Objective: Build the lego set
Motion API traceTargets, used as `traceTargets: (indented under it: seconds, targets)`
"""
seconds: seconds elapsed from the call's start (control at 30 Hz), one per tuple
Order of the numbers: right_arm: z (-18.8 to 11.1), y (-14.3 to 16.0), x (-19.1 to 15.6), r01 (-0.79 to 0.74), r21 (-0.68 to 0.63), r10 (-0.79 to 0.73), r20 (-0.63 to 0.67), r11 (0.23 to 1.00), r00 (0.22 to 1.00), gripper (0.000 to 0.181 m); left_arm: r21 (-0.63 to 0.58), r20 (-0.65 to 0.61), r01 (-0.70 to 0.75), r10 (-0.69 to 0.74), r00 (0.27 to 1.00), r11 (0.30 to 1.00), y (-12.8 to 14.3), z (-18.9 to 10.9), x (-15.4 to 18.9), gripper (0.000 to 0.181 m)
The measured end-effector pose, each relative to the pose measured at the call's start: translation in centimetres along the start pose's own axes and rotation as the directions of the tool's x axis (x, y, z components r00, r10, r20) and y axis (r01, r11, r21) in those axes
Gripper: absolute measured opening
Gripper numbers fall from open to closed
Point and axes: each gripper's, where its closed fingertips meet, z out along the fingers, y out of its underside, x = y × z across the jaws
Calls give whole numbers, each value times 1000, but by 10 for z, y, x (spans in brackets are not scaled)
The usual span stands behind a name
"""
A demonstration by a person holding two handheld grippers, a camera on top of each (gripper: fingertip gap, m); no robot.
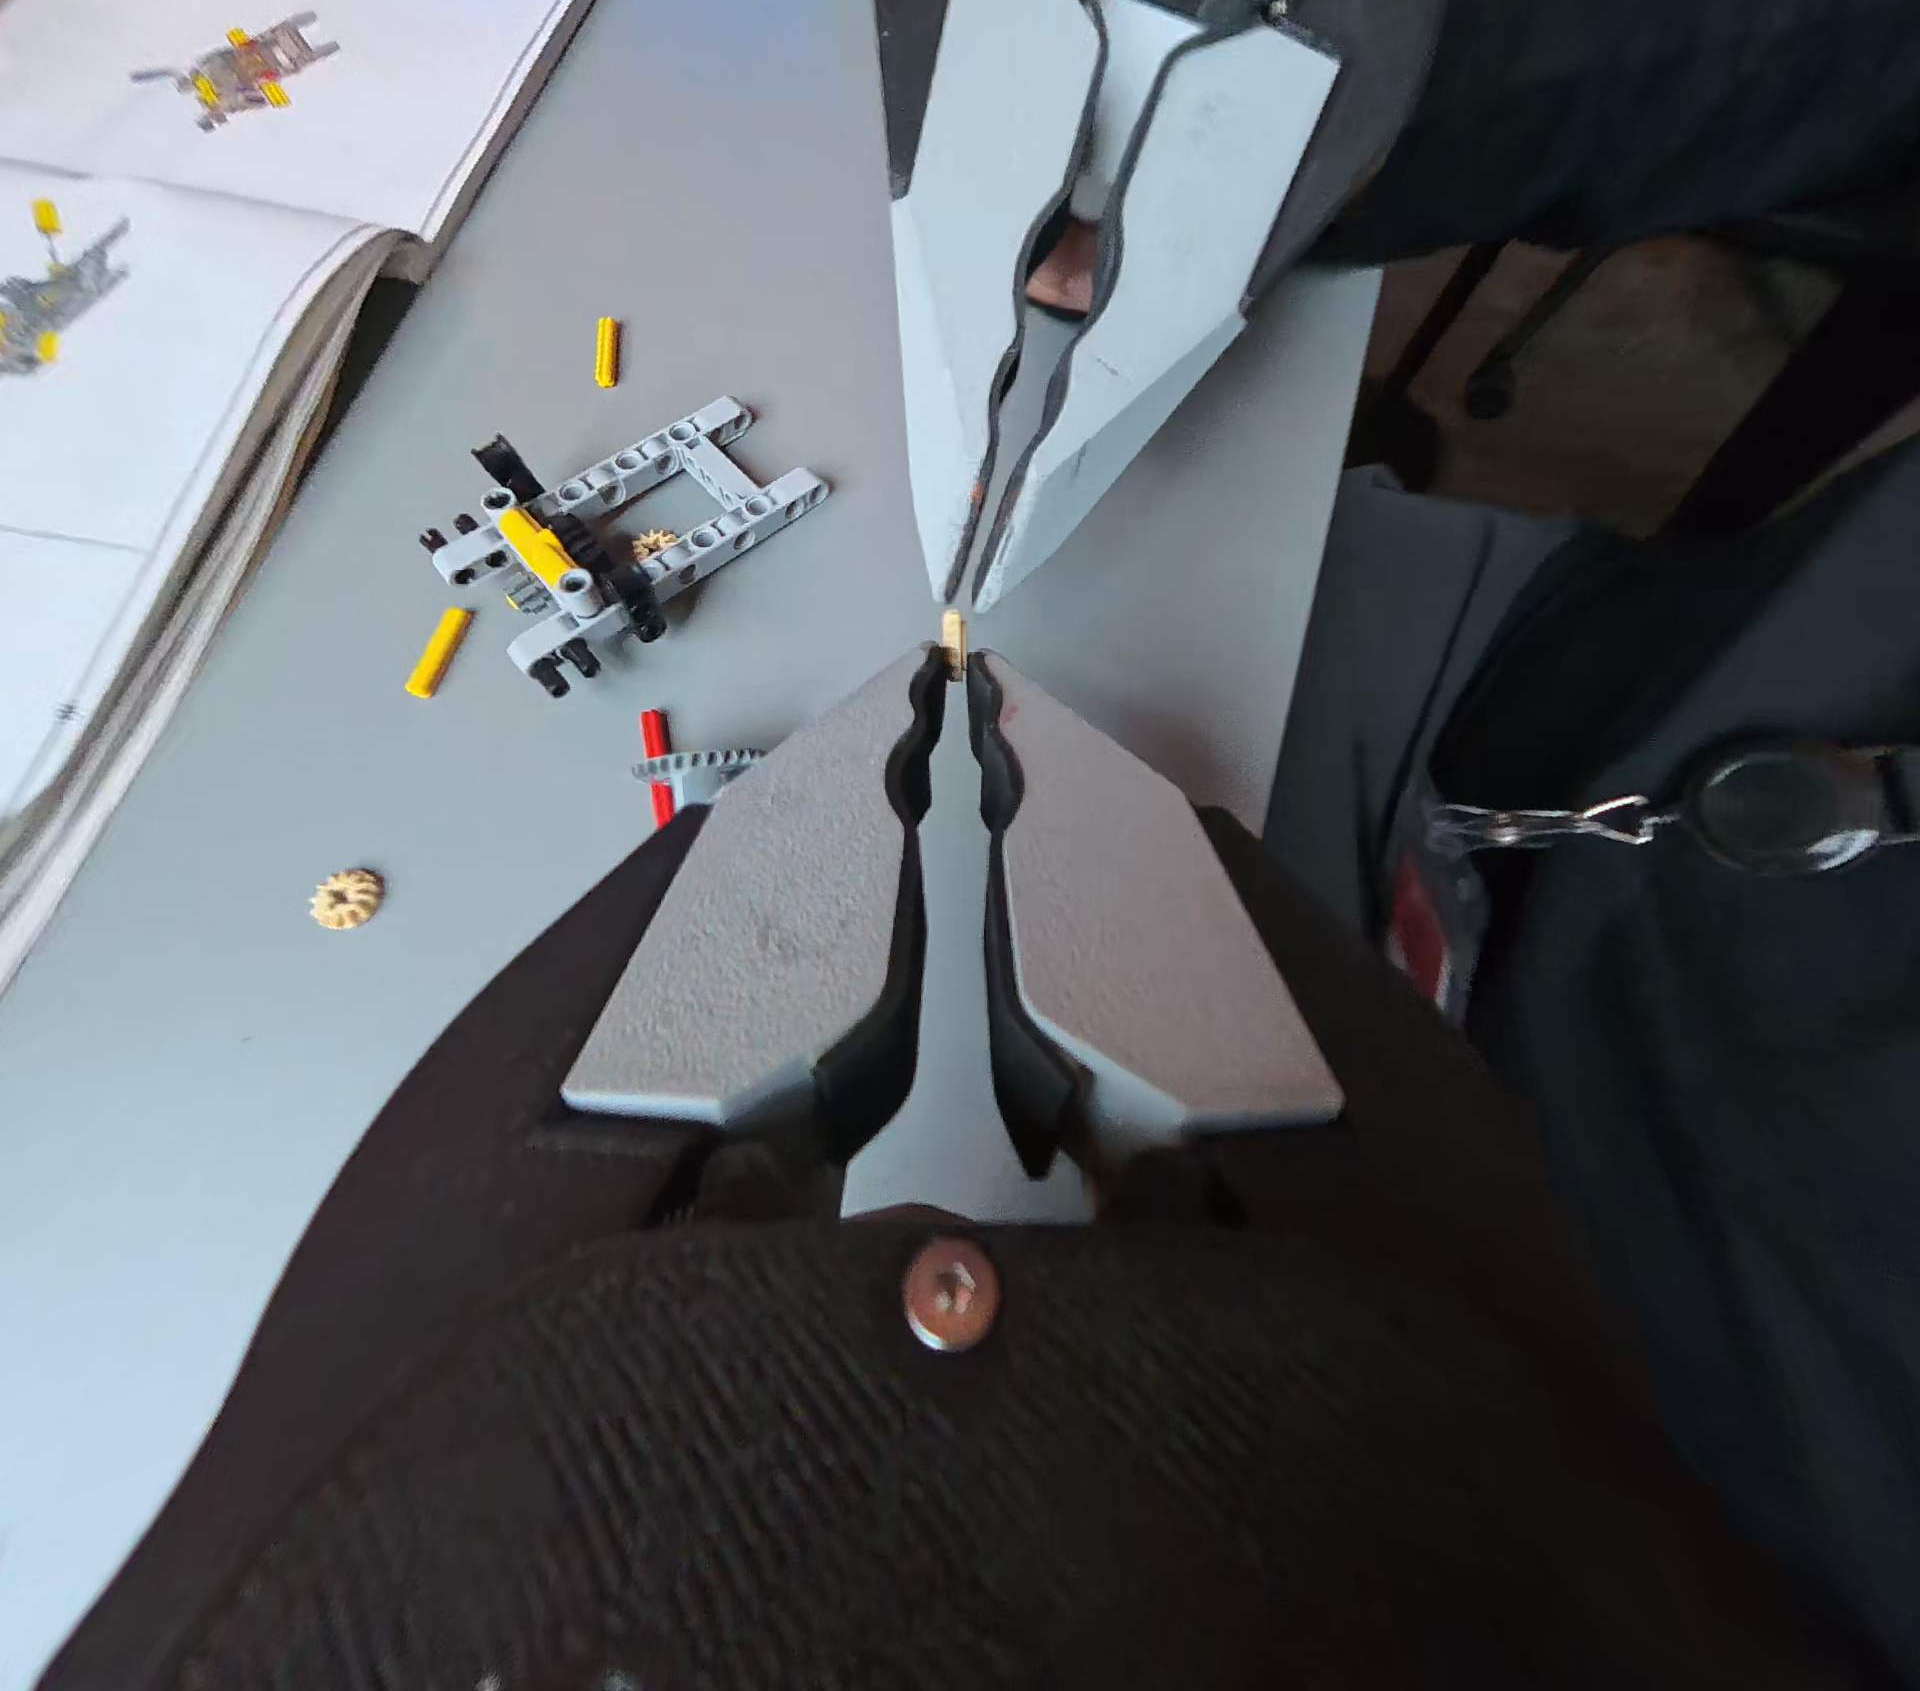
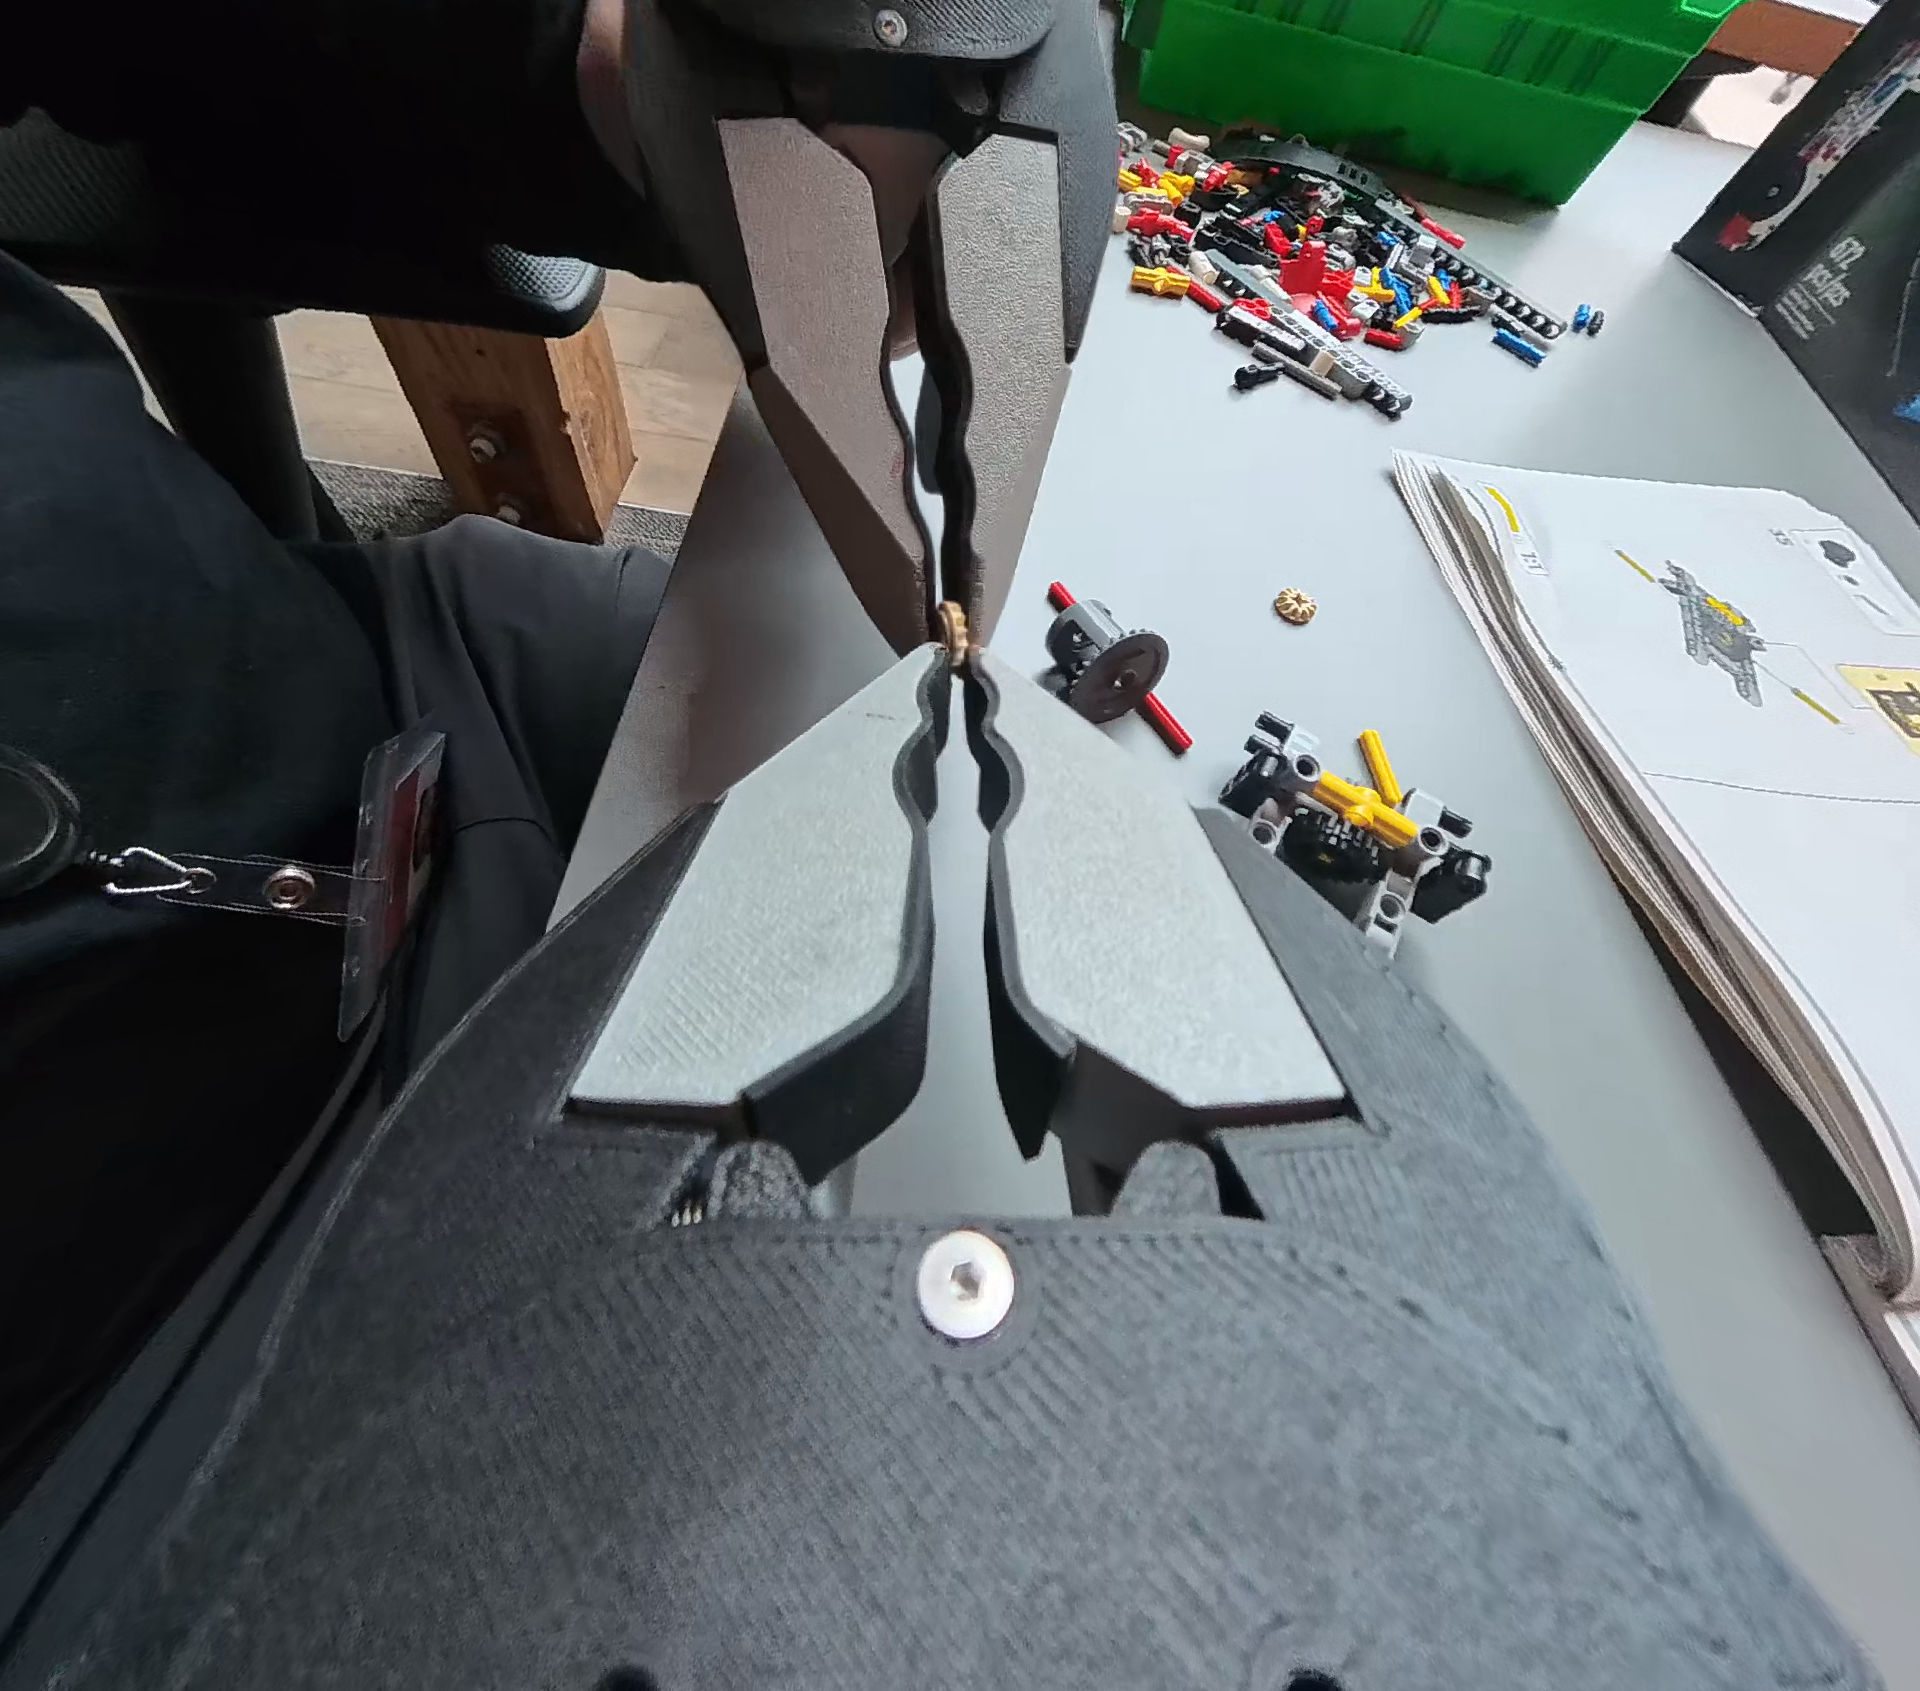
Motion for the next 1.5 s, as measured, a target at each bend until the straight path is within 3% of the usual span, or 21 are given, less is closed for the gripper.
traceTargets:
  seconds: [0.13, 0.3, 0.47, 0.53, 0.63, 0.7, 0.77, 0.87, 1.1, 1.5]
  targets:
    - [0, 1, 5, 38, -14, -38, -51, 999, 998, 4, 67, -151, 242, -230, 961, 968, -9, -7, 1, 1]
    - [4, 4, 4, 171, -91, -182, -142, 981, 973, 10, 55, -385, 564, -503, 773, 824, -12, -16, -1, 1]
    - [3, 0, 5, 288, -144, -315, -222, 947, 923, 11, -4, -459, 621, -553, 695, 784, -3, -16, 3, 1]
    - [5, 0, 4, 293, -146, -320, -218, 945, 922, 11, 12, -449, 572, -506, 736, 820, -2, -16, 3, 1]
    - [6, 4, 8, 263, -156, -293, -217, 952, 931, 11, 84, -333, 408, -361, 871, 909, 0, -16, -5, 1]
    - [6, 6, 10, 241, -149, -269, -208, 959, 940, 11, 114, -165, 233, -213, 963, 966, 6, -14, -20, 1]
    - [6, 7, 12, 219, -145, -246, -206, 965, 947, 11, 130, 0, 63, -64, 998, 989, 10, -16, -35, 1]
    - [6, 8, 13, 190, -132, -213, -191, 973, 958, 10, 134, 123, -63, 47, 991, 989, 10, -20, -47, 0]
    - [5, 9, 16, 146, -108, -163, -162, 983, 973, 10, 179, 273, -164, 111, 956, 970, 4, -30, -63, 1]
    - [3, 14, 26, 63, -93, -75, -127, 994, 989, 8, 109, 385, -272, 212, 898, 956, 7, -28, -74, 1]
